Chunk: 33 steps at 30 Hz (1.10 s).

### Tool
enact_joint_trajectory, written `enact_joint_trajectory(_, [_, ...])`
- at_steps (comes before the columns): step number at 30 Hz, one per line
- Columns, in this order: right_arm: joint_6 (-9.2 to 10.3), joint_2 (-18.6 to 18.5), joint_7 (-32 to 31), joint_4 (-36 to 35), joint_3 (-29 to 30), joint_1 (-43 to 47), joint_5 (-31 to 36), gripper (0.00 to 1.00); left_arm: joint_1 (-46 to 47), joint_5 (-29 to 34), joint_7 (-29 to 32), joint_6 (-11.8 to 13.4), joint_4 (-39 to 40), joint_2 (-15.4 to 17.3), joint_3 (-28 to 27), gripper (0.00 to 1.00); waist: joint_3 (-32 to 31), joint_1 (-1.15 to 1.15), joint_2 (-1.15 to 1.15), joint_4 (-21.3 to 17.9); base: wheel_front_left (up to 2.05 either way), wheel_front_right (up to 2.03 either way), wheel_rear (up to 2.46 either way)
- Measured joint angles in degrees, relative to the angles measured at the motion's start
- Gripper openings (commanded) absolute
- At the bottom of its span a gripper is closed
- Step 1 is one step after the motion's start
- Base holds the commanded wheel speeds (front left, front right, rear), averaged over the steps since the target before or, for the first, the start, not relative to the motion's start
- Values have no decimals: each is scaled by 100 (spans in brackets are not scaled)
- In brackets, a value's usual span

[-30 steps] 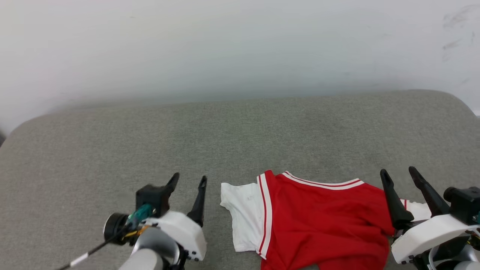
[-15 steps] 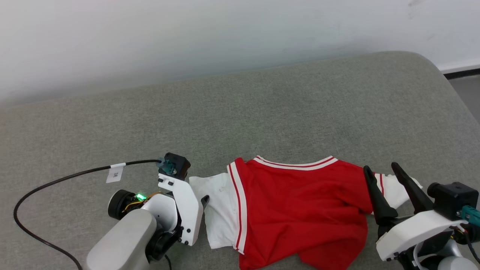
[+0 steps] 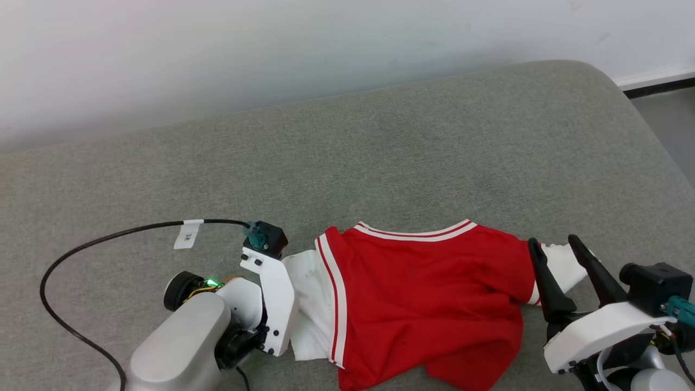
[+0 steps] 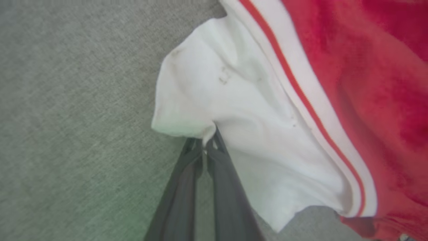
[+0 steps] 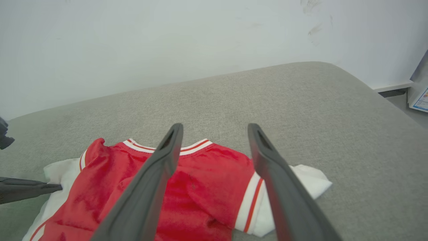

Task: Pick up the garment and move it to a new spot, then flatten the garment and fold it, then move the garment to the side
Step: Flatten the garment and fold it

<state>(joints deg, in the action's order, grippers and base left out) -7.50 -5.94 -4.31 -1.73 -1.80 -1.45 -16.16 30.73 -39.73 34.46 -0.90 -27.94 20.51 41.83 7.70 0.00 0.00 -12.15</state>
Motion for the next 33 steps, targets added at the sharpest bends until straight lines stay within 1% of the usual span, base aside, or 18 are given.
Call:
enact_joint_trajectory(3, [0,7,-22,-4,74,5,-4,100,-75,96,-304,120,147,77,-60,0,-39,0,0,123,0,0,0])
enact_joint_trajectory(7, [1,8,-76,-42,201,53,-7,100,-271,137,-659,381,546,336,-290,0,-108,0,0,353,0,0,0])
enact_joint_trajectory(14, [0,41,-221,-170,391,220,15,100,-1358,-109,-1005,1094,1406,856,-810,0,-276,0,0,793,0,0,0])
enact_joint_trajectory(18, [0,69,-311,-250,499,331,52,100,-2073,-365,-1095,1366,1724,924,-959,0,-368,0,0,993,0,0,0])
enact_joint_trajectory(20, [0,82,-361,-305,533,378,52,100,-2346,-487,-1160,1433,1816,877,-991,0,-410,0,0,1060,0,0,0])
enact_joint_trajectory(22, [0,94,-415,-343,582,415,52,100,-2485,-545,-1263,1463,1856,760,-1000,0,-439,0,0,1108,0,0,0])
enact_joint_trajectory(23, [0,96,-433,-366,606,419,52,100,-2510,-549,-1337,1471,1859,714,-1001,43,-453,0,0,1125,0,0,0])
enact_joint_trajectory(24, [0,98,-469,-391,634,425,52,100,-2523,-544,-1448,1479,1862,671,-1014,81,-468,0,0,1139,0,0,0])
enact_joint_trajectory(25, [0,101,-494,-403,658,444,53,100,-2526,-531,-1538,1510,1867,626,-1031,100,-494,0,0,1147,0,0,0])
enact_joint_trajectory(29, [0,108,-673,-509,761,610,55,100,-2552,-420,-2092,1604,1959,521,-1163,100,-643,0,0,1167,0,0,0])
enact_joint_trajectory(33, [0,108,-870,-611,859,728,49,100,-2546,-101,-2798,1711,2156,482,-1284,100,-782,0,0,1173,0,0,0])
